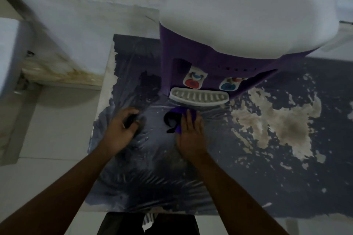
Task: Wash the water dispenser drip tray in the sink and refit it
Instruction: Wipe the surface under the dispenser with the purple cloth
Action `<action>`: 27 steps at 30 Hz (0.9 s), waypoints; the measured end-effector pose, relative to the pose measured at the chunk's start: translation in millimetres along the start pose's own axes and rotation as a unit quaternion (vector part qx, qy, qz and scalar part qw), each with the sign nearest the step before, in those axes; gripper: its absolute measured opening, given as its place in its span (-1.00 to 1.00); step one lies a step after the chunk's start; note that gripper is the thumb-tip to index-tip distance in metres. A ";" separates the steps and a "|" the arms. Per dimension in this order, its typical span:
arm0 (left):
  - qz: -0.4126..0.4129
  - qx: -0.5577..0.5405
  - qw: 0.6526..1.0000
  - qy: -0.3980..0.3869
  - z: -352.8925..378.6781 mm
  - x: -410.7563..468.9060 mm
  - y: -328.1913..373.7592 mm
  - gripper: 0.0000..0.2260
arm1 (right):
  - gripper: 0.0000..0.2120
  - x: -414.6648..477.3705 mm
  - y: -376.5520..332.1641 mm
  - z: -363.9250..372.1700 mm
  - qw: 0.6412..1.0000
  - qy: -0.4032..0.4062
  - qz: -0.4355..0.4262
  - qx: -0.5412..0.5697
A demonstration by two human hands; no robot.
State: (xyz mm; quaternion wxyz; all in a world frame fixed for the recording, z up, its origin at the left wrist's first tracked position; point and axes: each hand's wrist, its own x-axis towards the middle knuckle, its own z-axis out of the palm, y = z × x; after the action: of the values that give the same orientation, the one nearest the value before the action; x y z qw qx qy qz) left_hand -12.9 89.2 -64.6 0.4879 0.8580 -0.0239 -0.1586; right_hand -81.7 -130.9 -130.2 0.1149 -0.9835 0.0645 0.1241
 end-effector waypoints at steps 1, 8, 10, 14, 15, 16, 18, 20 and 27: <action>0.001 -0.002 1.000 0.002 -1.1 0.0 -1.8 -0.73 | -0.34 -2.0 8.1 1.1 0.999 -0.001 0.036 0.002; -0.022 -0.046 0.998 0.025 -21.7 -0.9 -13.1 -0.74 | -0.39 -4.1 -9.8 -0.1 0.982 0.061 0.158 0.081; -0.022 -0.048 0.998 0.032 -29.9 -2.3 -17.8 -0.75 | -0.43 0.4 -39.6 4.0 0.994 0.056 0.051 0.083; -0.023 -0.045 0.998 0.033 -45.4 -10.2 -30.3 -0.73 | -0.41 28.6 -75.7 13.7 0.992 -0.017 -0.113 0.047; -0.020 -0.048 0.998 0.030 -48.5 -12.9 -33.0 -0.73 | -0.40 41.5 -79.2 13.5 0.992 -0.010 -0.121 0.037; -0.016 -0.050 0.998 0.028 -51.2 -16.0 -35.6 -0.73 | -0.40 54.9 -83.0 11.6 0.992 -0.001 -0.122 0.028; -0.012 -0.059 0.998 0.029 -56.0 -24.6 -40.4 -0.73 | -0.41 79.3 -92.5 7.1 0.995 0.009 -0.099 0.021; -0.003 -0.062 0.998 0.032 -60.8 -34.4 -43.9 -0.70 | -0.41 90.6 -108.7 6.1 0.999 0.010 -0.050 0.015; -0.017 -0.066 0.992 0.105 -76.3 -60.5 -58.3 -0.72 | -0.36 8.8 -192.9 40.1 0.978 -0.042 -0.204 0.007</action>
State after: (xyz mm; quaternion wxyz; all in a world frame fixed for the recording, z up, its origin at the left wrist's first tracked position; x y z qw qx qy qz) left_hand -54.4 194.8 -62.7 0.5407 0.8360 0.0526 -0.0773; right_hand -52.5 64.1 -129.9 0.1475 -0.9690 -0.1417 0.1387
